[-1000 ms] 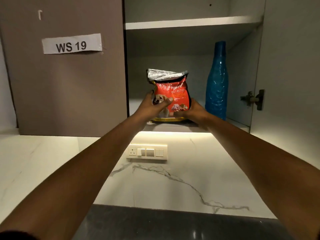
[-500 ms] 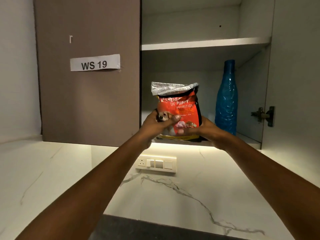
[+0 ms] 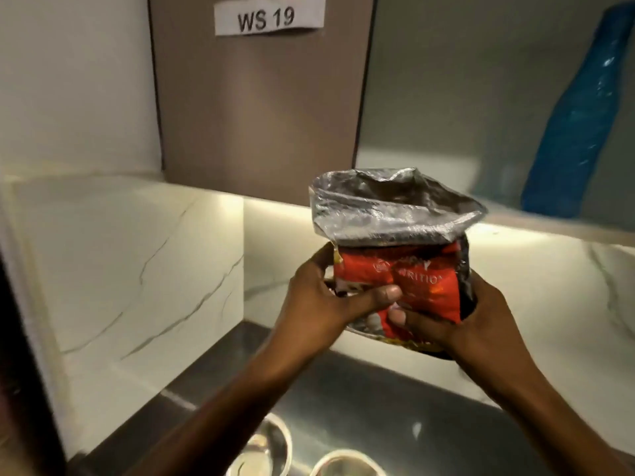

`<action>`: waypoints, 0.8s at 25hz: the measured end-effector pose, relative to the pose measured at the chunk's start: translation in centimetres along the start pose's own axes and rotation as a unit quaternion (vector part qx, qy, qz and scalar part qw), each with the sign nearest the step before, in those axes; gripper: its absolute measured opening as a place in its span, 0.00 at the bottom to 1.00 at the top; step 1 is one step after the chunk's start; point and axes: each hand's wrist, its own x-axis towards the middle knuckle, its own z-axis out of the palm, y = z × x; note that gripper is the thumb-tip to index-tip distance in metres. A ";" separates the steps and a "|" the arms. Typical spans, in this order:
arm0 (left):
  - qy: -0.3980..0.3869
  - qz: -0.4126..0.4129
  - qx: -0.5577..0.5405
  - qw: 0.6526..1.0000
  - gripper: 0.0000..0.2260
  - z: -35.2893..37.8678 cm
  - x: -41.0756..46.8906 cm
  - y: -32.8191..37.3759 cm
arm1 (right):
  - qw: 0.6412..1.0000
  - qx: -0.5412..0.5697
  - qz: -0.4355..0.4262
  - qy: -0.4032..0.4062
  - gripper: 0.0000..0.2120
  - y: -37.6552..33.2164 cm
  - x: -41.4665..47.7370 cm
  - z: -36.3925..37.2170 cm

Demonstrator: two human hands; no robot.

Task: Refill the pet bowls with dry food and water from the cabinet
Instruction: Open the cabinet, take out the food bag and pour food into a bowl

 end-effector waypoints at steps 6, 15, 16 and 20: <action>0.088 -0.147 -0.063 0.983 0.26 -1.2 -9.6 -11.5 | 0.995 -0.018 0.091 -0.043 0.28 8.3 -8.3 5.8; 0.120 -0.325 -0.222 0.911 0.31 -1.5 -16.8 -22.9 | 0.969 -0.147 0.131 -0.147 0.39 16.8 -13.0 9.5; 0.118 -0.349 -0.233 0.900 0.29 -1.5 -17.1 -23.3 | 0.966 -0.160 0.128 -0.155 0.39 17.0 -13.0 9.7; 0.109 -0.423 -0.257 0.862 0.21 -1.2 -17.8 -24.5 | 0.944 -0.239 0.119 -0.194 0.40 17.7 -13.1 9.9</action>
